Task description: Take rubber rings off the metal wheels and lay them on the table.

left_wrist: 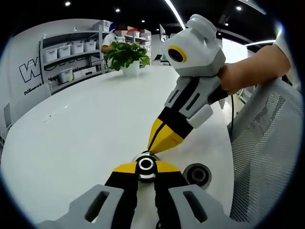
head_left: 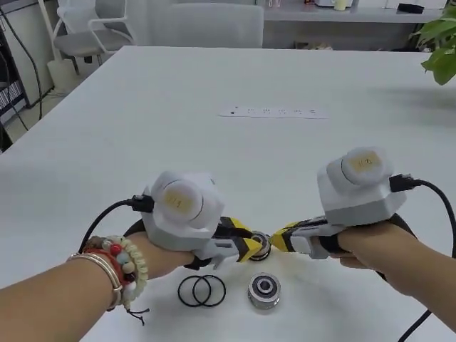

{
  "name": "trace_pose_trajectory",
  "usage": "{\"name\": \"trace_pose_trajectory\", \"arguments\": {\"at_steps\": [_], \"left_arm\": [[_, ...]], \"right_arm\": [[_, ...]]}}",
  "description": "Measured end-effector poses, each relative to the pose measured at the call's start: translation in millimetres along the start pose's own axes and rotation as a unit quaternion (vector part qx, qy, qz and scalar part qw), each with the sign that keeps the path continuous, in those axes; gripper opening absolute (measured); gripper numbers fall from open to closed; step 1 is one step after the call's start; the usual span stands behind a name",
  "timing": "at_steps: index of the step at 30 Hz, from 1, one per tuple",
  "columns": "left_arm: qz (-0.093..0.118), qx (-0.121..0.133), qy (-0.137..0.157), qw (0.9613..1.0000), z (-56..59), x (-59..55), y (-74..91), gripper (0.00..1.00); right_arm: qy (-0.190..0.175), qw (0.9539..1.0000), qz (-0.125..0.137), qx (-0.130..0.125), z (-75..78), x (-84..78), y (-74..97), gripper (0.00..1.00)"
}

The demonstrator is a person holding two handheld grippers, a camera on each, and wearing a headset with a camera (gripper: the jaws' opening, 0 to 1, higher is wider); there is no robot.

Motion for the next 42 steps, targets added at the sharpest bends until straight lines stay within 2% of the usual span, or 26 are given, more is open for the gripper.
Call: {"name": "trace_pose_trajectory", "arguments": {"at_steps": [2, 4, 7, 11, 33, 35, 37, 38, 39, 40, 41, 42], "left_arm": [[0.0, 0.0, -0.001, 1.0, -0.1, 0.0, -0.1, 0.08], [0.0, 0.0, -0.005, 1.0, 0.1, 0.4, -0.1, 0.08], [-0.001, 0.001, -0.007, 1.0, 0.5, 0.8, -0.2, 0.08], [-0.001, 0.002, -0.008, 1.0, 0.3, 0.9, -0.2, 0.08], [0.0, -0.001, -0.02, 0.9998, 1.3, 1.1, 0.8, 0.08], [0.0, -0.001, -0.02, 0.9998, 1.3, 1.1, 0.6, 0.08], [-0.001, 0.003, -0.013, 0.9999, 0.9, 0.8, -0.9, 0.08], [0.0, 0.0, -0.01, 0.9999, 0.7, 1.3, -2.4, 0.08], [-0.001, 0.0, -0.011, 0.9999, 1.0, 1.1, -2.4, 0.08], [0.0, 0.0, -0.011, 0.9999, 1.2, 0.9, -1.3, 0.08], [0.001, 0.0, -0.01, 0.9999, 1.2, 0.9, -1.1, 0.08], [0.0, 0.0, -0.011, 0.9999, 1.3, 1.0, -1.0, 0.08]], "right_arm": [[-0.004, 1.0, -0.002, 0.002, -1.1, 0.2, 0.0, 0.0], [-0.024, 0.9997, -0.001, 0.004, -2.3, 0.9, 0.3, 0.0], [-0.012, 0.9999, -0.003, 0.003, -4.5, 1.7, 0.1, 0.0], [-0.018, 0.9998, -0.005, 0.003, -4.8, 2.4, 0.9, 0.0], [-0.001, 0.9999, -0.008, 0.013, -13.8, 6.9, 3.4, 0.0], [-0.005, 0.9997, -0.004, 0.023, -16.0, 8.6, 3.6, 0.0], [-0.012, 0.9988, 0.003, 0.047, -23.4, 12.0, 3.9, 0.0], [-0.025, 0.9953, 0.051, 0.079, -33.2, 23.7, 4.8, 0.0], [-0.026, 0.9992, 0.009, 0.028, -26.7, 19.1, 7.4, 0.0], [0.02, 0.9997, 0.008, 0.008, -22.9, 19.8, 5.4, 0.0], [0.011, 0.9995, 0.013, 0.025, -28.4, 18.3, 1.3, 0.0], [0.005, 0.9995, 0.014, 0.028, -27.4, 18.3, 1.1, 0.0]]}}
Point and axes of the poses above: the centre of the closed fingertips' face, and the gripper's own axes: y roughly backward along the fingers, z roughly to its right, x roughly out of its top, the point moved 8 cm from there along y, roughly backward along the fingers, and after that the axes turned 6 degrees about -y, right-handed, at the moved point
